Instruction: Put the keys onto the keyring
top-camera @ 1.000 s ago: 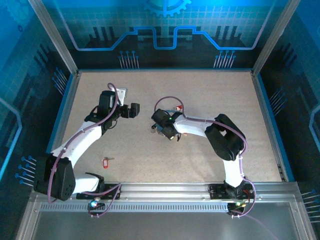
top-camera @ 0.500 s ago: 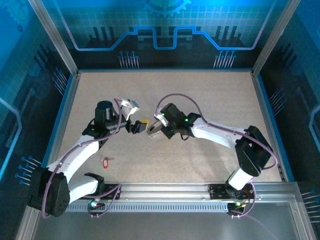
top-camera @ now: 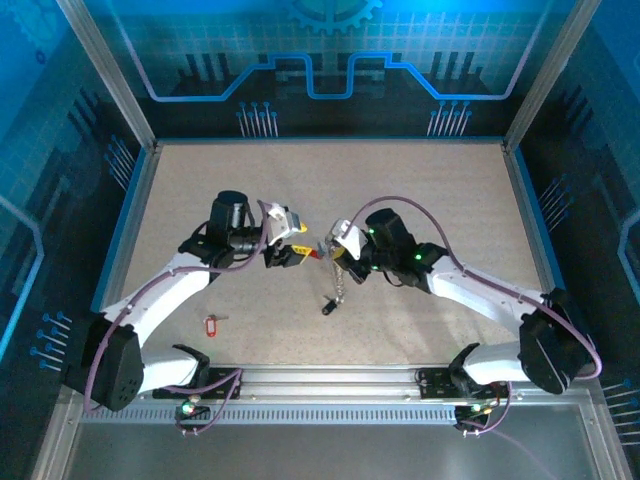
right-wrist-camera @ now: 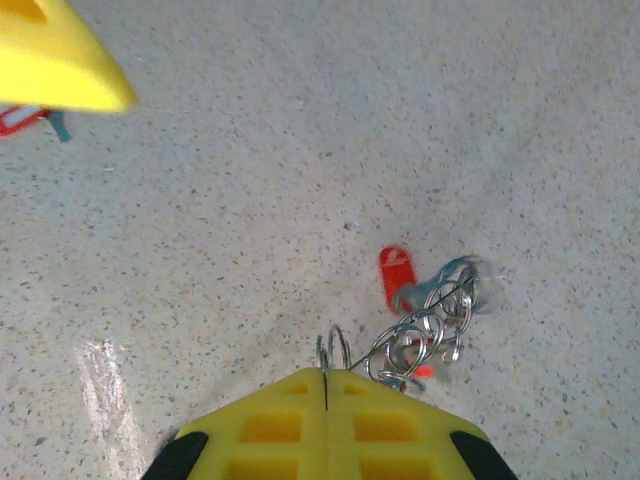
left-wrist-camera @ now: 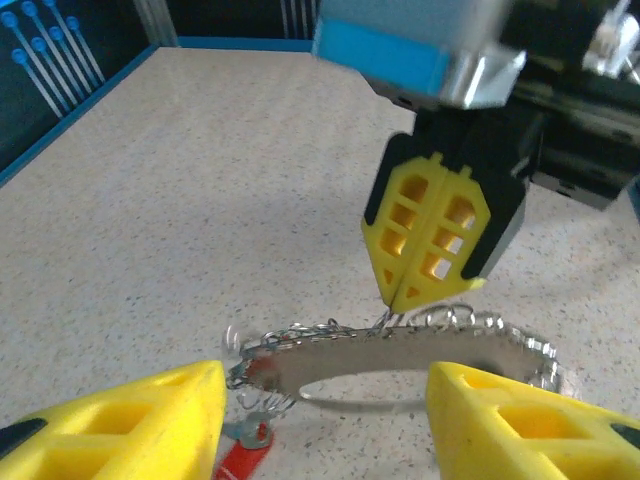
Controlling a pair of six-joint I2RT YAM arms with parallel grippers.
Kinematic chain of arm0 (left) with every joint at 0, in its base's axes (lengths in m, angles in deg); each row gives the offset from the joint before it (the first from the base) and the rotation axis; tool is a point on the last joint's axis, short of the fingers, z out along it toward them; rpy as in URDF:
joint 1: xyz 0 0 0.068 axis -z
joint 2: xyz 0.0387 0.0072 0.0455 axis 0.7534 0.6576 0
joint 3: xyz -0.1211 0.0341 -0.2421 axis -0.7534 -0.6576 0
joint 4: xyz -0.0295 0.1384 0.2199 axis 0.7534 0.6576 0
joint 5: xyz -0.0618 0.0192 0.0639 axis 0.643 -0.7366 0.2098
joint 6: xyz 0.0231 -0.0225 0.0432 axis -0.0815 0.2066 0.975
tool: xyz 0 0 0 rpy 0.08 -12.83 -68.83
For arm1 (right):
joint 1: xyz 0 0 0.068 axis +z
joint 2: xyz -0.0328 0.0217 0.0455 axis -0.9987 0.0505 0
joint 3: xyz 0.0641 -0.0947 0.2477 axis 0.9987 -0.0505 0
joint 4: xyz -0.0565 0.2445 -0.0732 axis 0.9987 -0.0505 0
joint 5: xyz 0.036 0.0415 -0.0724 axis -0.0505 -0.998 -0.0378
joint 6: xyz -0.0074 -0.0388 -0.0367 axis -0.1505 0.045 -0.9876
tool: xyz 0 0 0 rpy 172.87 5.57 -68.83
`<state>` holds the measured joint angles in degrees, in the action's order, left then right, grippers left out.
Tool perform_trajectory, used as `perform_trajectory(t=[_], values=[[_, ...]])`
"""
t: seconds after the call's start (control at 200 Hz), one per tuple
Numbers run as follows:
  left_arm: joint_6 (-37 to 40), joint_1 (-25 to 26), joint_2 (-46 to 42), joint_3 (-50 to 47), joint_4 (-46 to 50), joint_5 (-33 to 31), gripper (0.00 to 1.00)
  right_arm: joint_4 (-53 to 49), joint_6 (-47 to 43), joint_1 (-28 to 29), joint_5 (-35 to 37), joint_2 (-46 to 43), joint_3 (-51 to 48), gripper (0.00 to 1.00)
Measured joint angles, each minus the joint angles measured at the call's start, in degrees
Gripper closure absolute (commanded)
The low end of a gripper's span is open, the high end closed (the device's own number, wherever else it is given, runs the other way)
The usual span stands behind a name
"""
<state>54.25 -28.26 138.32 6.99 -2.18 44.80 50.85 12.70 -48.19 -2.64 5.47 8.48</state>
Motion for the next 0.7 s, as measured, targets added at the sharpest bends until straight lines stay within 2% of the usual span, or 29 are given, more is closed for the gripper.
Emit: perform_trajectory(t=[0.27,0.575,0.695], values=[[1.4,5.6,0.6,-2.0,-3.7,-3.3,0.55,6.4,0.0,-4.7,-9.8,-1.8,-2.4,1.0],[1.2,7.5,0.7,-4.5,-7.6,-7.5,0.61,9.7,0.5,-5.7,-15.9,-2.1,-2.6,1.0],[1.2,7.7,0.7,-4.6,-8.0,-8.4,0.6,10.0,0.5,-5.7,-17.4,-2.0,-2.6,1.0]])
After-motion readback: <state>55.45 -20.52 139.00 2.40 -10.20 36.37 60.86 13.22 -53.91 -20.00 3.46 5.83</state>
